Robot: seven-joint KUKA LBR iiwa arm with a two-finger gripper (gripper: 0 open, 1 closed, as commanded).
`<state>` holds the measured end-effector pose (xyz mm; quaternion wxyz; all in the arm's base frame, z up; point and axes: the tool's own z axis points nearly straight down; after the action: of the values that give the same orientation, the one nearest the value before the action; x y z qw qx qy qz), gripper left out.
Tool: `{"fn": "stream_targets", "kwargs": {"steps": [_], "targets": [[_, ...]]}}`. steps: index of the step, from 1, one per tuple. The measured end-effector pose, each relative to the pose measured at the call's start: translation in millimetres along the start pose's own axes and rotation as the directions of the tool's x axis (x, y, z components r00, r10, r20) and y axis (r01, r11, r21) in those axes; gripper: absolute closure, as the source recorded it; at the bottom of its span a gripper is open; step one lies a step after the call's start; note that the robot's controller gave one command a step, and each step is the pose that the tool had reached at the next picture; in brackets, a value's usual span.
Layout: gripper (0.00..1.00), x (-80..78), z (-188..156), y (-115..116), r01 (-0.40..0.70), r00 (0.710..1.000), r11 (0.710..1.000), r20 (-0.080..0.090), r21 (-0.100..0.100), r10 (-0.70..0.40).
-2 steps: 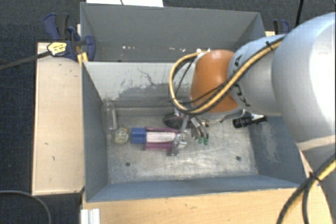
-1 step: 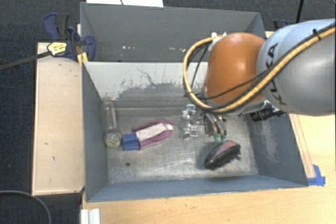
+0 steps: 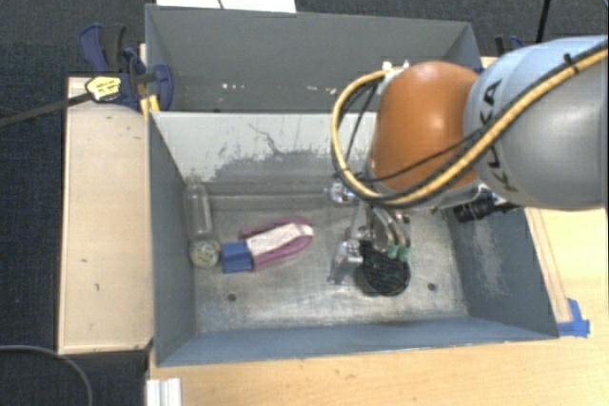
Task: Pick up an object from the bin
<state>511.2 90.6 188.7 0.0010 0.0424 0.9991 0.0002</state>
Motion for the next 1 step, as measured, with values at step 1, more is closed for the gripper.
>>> {"fn": "stream_targets", "kwargs": {"steps": [1], "targets": [[0.0,-20.3,95.9,-80.5,0.08,0.997,0.997,-0.007,0.003,-0.08]]}}
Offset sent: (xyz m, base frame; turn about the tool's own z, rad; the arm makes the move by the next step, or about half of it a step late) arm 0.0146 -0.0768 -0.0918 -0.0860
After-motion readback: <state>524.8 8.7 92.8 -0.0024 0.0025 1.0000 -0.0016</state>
